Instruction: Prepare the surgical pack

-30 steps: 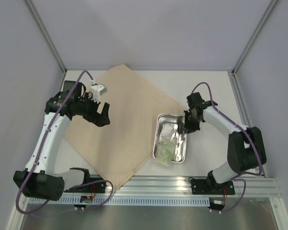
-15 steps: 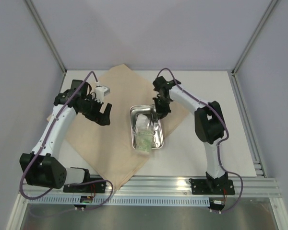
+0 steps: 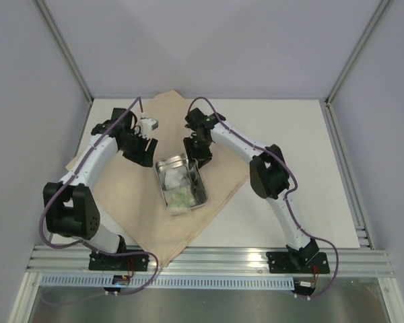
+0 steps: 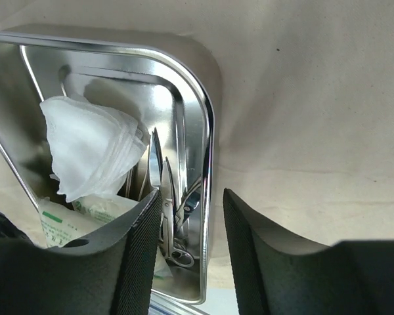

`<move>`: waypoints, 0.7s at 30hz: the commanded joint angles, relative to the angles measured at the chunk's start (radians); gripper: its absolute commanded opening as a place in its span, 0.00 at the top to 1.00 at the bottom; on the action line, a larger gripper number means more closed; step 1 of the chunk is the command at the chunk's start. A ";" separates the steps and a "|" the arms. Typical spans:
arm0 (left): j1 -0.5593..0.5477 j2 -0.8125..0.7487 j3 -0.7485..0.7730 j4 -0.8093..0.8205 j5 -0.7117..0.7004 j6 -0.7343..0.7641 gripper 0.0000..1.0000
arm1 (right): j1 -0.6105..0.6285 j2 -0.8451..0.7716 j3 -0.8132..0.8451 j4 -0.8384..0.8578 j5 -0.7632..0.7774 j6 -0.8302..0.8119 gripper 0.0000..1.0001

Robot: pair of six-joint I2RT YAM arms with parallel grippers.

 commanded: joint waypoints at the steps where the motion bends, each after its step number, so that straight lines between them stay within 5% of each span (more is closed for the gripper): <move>1: -0.002 0.080 0.080 0.086 -0.030 -0.014 0.33 | -0.012 -0.065 0.031 0.033 -0.006 -0.029 0.54; 8: -0.019 0.206 0.173 0.122 -0.036 -0.011 0.31 | -0.024 -0.254 -0.071 0.053 0.078 -0.047 0.50; 12: -0.048 0.258 0.187 0.138 -0.017 0.009 0.32 | -0.027 -0.442 -0.411 0.204 0.083 -0.008 0.45; 21: -0.122 0.372 0.212 0.127 -0.080 0.115 0.45 | -0.125 -0.706 -0.824 0.341 0.134 0.066 0.43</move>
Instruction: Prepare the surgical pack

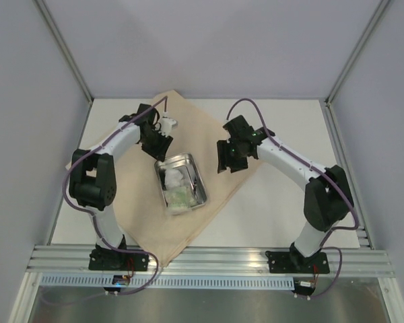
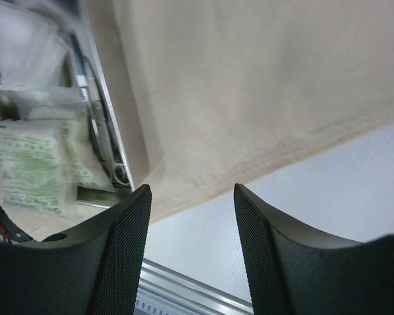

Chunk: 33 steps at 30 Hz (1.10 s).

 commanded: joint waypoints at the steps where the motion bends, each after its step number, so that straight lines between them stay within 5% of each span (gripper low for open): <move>1: -0.027 0.017 0.025 0.020 -0.047 0.081 0.47 | -0.051 -0.063 -0.149 0.097 0.034 0.042 0.43; 8: -0.029 0.046 -0.012 0.037 -0.071 0.110 0.51 | -0.122 -0.116 -0.302 0.183 0.029 0.068 0.43; 15: -0.029 0.040 -0.049 0.092 -0.131 0.052 0.67 | -0.189 -0.083 -0.349 0.282 0.073 0.192 0.41; 21: -0.029 -0.024 -0.122 0.158 -0.186 -0.014 1.00 | -0.218 -0.041 -0.378 0.414 0.185 0.304 0.37; 28: 0.005 -0.133 -0.240 0.225 -0.294 -0.147 1.00 | -0.235 0.055 -0.349 0.464 0.253 0.384 0.36; 33: 0.143 -0.177 -0.308 0.283 -0.288 -0.276 1.00 | -0.241 0.054 -0.377 0.486 0.305 0.424 0.37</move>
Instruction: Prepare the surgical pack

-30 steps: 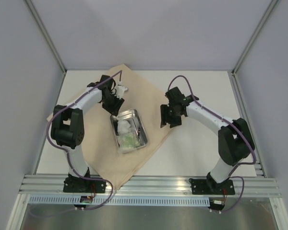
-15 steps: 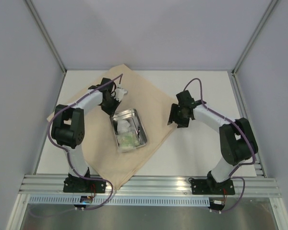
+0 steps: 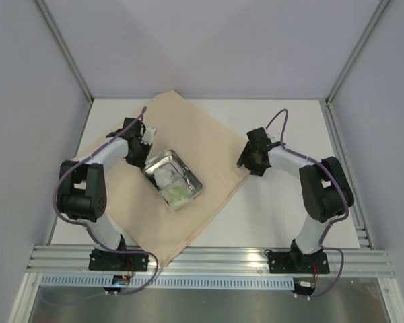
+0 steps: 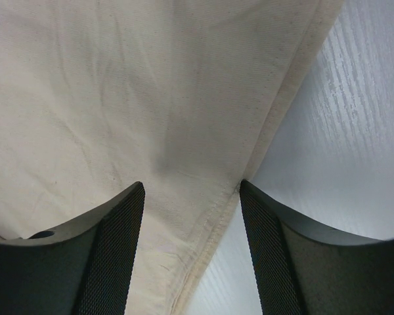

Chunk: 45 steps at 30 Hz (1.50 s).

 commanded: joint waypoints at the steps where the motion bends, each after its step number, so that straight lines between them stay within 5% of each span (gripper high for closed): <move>1: 0.097 -0.080 -0.043 0.115 -0.074 -0.138 1.00 | -0.009 0.003 -0.015 0.075 0.085 0.054 0.37; 10: 0.126 -0.198 -0.146 0.142 -0.273 -0.421 1.00 | -0.012 -0.002 -0.056 0.105 0.083 0.074 0.37; 19: 0.128 -0.295 -0.220 0.149 -0.296 -0.670 1.00 | 0.013 -0.128 -0.093 0.093 0.067 0.027 0.41; 25: 0.129 -0.229 -0.214 0.108 -0.276 -0.745 1.00 | 0.145 -0.174 -0.013 0.007 0.111 -0.059 0.40; 30: 0.140 -0.179 -0.231 0.116 -0.244 -0.758 1.00 | 0.212 -0.148 0.037 0.081 -0.044 -0.041 0.41; 38: 0.140 -0.228 -0.248 0.097 -0.148 -0.742 1.00 | 0.353 -0.011 0.192 0.052 -0.148 -0.064 0.75; 45: 0.140 -0.249 -0.258 0.088 -0.118 -0.745 1.00 | 0.416 0.093 0.321 0.045 -0.153 -0.065 0.89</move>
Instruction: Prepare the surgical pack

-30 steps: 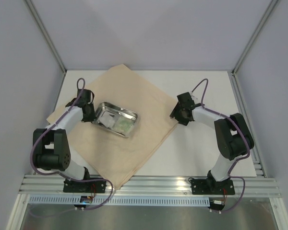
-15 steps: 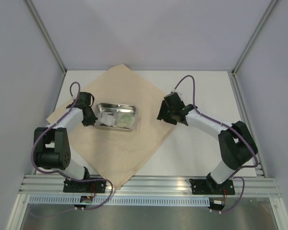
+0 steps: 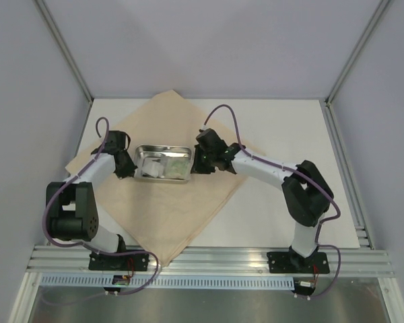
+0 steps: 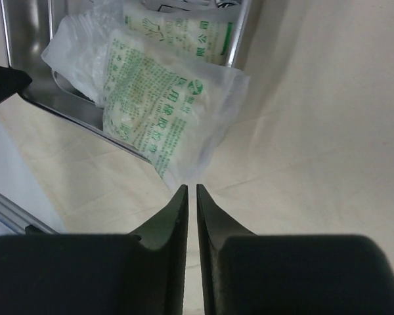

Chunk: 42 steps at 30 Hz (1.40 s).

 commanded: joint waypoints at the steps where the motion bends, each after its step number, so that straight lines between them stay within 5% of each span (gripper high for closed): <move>1: -0.001 -0.031 -0.008 -0.012 0.044 -0.016 1.00 | 0.010 0.051 0.072 0.011 -0.030 -0.010 0.90; 18: -0.001 -0.070 -0.012 -0.049 0.103 -0.022 1.00 | 0.013 0.337 0.430 -0.133 -0.059 -0.063 0.91; 34: -0.001 -0.137 -0.028 -0.178 0.146 -0.002 1.00 | 0.013 -0.057 0.148 -0.120 -0.019 -0.097 0.62; 36: -0.001 -0.149 -0.031 -0.180 0.144 -0.001 0.90 | 0.011 -0.106 0.047 -0.114 -0.015 -0.105 0.59; 40: -0.001 -0.163 -0.022 -0.192 0.129 0.007 0.45 | -0.018 -0.255 -0.119 -0.127 0.054 -0.112 0.34; 42: -0.001 -0.175 -0.015 -0.198 0.126 0.009 0.38 | -0.073 -0.316 -0.174 -0.135 0.056 -0.108 0.30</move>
